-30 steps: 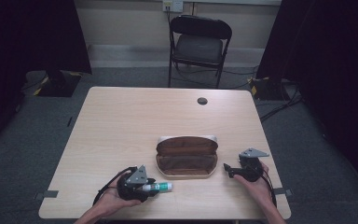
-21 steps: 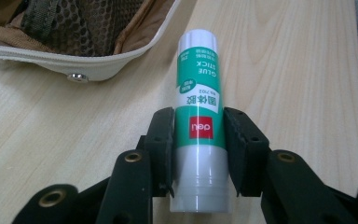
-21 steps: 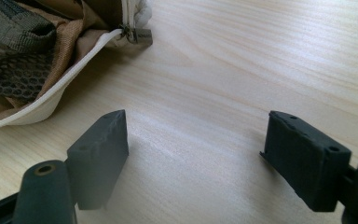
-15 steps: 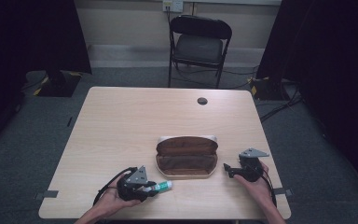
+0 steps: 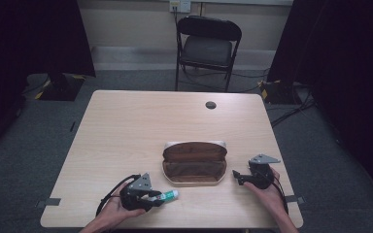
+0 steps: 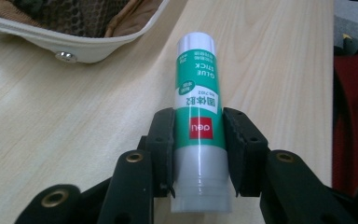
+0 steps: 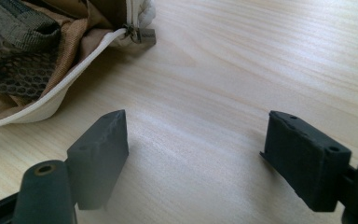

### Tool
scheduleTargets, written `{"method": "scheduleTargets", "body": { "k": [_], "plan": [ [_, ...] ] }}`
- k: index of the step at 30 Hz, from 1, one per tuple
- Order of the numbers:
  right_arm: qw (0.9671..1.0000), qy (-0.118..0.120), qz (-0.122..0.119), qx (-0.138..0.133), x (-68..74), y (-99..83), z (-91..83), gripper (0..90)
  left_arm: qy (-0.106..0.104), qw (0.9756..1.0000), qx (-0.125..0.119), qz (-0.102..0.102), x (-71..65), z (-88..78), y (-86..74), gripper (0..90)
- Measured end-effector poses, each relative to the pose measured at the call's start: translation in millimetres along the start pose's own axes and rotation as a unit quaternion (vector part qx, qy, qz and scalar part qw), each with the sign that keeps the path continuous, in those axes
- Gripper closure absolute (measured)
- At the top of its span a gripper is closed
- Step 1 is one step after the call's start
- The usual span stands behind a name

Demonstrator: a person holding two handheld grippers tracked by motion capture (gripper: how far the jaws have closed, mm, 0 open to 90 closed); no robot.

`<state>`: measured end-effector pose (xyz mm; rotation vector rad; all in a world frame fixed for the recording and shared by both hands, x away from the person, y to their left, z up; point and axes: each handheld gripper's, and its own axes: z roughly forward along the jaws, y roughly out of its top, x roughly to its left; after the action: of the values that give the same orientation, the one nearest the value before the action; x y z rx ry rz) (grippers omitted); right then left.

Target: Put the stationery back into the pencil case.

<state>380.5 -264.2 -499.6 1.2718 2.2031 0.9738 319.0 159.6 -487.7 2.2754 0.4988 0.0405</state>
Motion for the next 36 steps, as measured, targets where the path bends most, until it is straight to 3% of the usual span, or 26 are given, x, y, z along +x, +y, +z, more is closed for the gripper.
{"method": "scheduleTargets", "body": {
  "k": [6,13,21,26,36],
  "plan": [
    [1.0000,0.001,-0.001,0.000,-0.2,0.1,0.1,20.6,-0.003,0.9997,-0.018,-0.015,-0.1,-6.5,-0.7,65.6],
    [1.0000,0.002,-0.002,0.000,-0.3,0.1,0.2,20.6,-0.002,0.9995,-0.030,-0.013,-2.0,-14.6,1.7,65.7],
    [1.0000,0.002,-0.002,-0.001,-0.4,0.3,0.4,20.5,0.016,0.9981,-0.059,-0.009,-1.6,-30.6,7.6,65.7],
    [1.0000,0.002,-0.003,-0.001,-0.4,0.3,0.4,20.5,0.022,0.9968,-0.077,0.000,0.0,-38.9,22.8,65.7],
    [1.0000,0.002,-0.003,-0.001,-0.4,0.3,0.5,20.5,0.025,0.9953,-0.092,0.017,4.2,-34.1,51.7,65.7]
  ]
}}
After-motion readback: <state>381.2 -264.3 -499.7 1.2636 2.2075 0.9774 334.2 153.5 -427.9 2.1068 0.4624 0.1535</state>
